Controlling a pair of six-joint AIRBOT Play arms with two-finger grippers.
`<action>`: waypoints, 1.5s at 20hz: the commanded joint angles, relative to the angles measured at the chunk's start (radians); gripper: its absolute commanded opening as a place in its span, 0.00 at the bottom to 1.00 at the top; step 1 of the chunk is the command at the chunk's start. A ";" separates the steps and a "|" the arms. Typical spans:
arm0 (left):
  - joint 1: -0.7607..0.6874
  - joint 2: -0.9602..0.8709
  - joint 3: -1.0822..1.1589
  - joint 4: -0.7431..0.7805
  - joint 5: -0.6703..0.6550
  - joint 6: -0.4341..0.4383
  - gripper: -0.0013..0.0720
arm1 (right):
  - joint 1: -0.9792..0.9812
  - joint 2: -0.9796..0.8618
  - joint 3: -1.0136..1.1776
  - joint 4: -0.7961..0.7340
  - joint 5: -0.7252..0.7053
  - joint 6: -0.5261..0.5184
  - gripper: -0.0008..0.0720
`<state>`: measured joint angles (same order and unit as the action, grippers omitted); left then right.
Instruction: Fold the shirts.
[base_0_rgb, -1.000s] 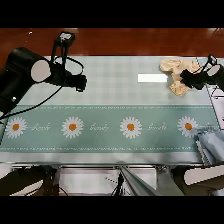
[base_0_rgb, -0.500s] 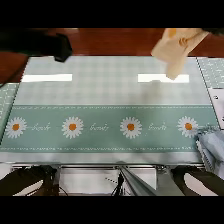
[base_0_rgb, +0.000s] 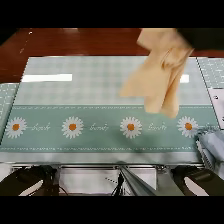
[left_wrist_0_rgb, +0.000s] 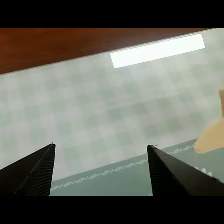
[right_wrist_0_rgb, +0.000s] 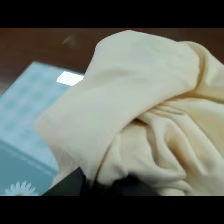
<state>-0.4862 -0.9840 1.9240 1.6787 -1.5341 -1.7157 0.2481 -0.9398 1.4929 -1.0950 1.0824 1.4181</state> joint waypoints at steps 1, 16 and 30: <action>0.000 0.012 -0.013 0.000 -0.064 0.001 0.94 | 0.213 -0.079 -0.049 -0.090 0.085 0.060 0.07; 0.000 0.025 -0.552 -0.012 0.002 -0.037 0.94 | 0.394 -0.362 -0.195 -0.470 0.174 0.085 0.75; 0.540 0.232 -1.366 -0.640 0.216 0.250 0.92 | -0.585 -0.223 -0.341 -0.028 0.144 -0.103 0.75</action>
<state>-0.1429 -0.7673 0.6670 1.2961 -1.3537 -1.6527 -0.2234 -1.1667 1.2037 -1.2625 1.2499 1.3605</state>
